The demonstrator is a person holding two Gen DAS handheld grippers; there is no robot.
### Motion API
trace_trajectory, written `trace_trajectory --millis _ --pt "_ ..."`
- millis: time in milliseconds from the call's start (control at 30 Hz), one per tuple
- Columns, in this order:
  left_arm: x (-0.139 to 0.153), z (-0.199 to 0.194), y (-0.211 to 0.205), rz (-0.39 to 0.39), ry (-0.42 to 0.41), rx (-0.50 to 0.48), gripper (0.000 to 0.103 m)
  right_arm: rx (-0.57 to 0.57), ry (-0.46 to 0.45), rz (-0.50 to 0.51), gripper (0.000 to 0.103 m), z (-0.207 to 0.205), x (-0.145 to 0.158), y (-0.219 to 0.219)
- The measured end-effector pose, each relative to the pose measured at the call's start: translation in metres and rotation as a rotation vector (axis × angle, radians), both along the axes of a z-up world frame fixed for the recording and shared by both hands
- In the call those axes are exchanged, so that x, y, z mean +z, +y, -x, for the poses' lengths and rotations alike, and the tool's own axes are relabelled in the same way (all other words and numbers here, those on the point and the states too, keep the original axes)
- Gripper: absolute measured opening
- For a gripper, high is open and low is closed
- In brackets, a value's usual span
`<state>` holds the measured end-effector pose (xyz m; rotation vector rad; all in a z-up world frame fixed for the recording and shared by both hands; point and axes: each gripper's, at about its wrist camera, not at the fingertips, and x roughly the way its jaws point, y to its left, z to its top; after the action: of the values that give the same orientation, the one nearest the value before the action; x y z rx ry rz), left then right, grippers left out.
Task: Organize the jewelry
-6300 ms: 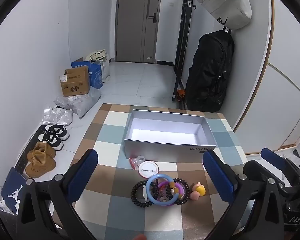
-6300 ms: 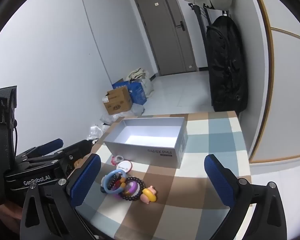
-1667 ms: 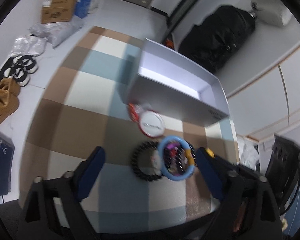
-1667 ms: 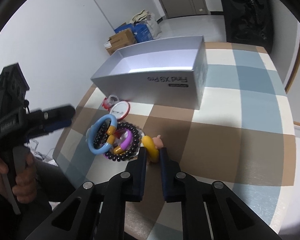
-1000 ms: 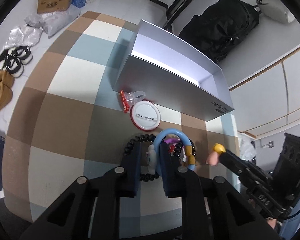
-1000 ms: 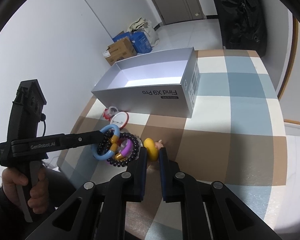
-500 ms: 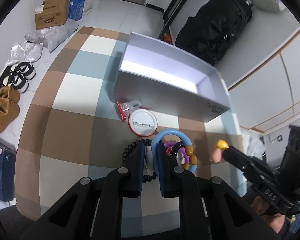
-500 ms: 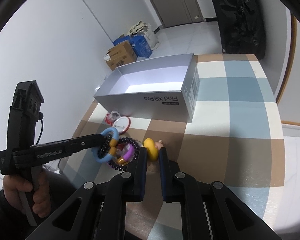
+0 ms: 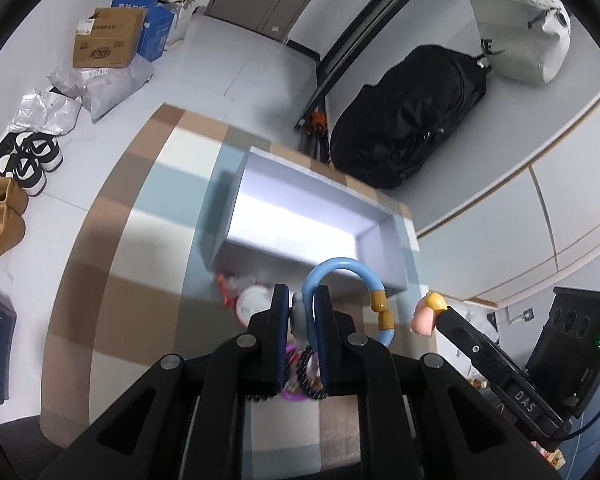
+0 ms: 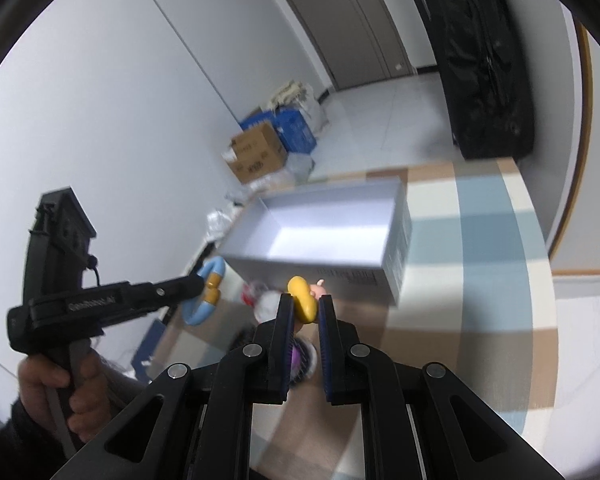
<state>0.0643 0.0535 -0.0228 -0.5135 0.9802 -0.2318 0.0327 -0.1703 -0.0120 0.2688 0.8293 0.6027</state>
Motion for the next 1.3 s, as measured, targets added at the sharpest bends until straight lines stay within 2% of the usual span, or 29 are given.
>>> trace_trajectory --millis 267,467,700,900,1100,1167,1267,1300 --pt "0.009 -0.035 0.002 0.008 0.016 0.004 0.008 -0.014 0.012 -0.051 0.011 -0.04 0.026 0.004" --pt "0.014 -0.063 -0.001 -0.025 0.019 -0.018 0.008 0.02 0.006 -0.015 0.011 -0.073 0.036 0.015" --pt "-0.005 -0.08 -0.007 -0.049 0.055 -0.067 0.008 0.037 0.096 -0.01 0.011 -0.113 0.01 0.022" --pt "-0.021 -0.086 -0.008 -0.044 0.093 -0.08 0.008 0.039 0.164 -0.02 0.011 -0.128 -0.015 0.023" --pt "-0.022 -0.091 -0.012 -0.05 0.098 -0.084 0.008 0.042 0.191 -0.006 0.011 -0.131 -0.024 0.027" --pt "-0.023 -0.094 -0.011 -0.052 0.114 -0.075 0.009 0.033 0.184 0.012 0.014 -0.132 -0.024 0.029" --pt "-0.022 -0.097 -0.011 -0.023 0.115 -0.074 0.012 0.013 0.187 0.02 0.016 -0.133 -0.024 0.026" --pt "-0.02 -0.096 -0.011 -0.029 0.112 -0.074 0.021 0.001 0.19 0.02 0.019 -0.134 -0.024 0.024"
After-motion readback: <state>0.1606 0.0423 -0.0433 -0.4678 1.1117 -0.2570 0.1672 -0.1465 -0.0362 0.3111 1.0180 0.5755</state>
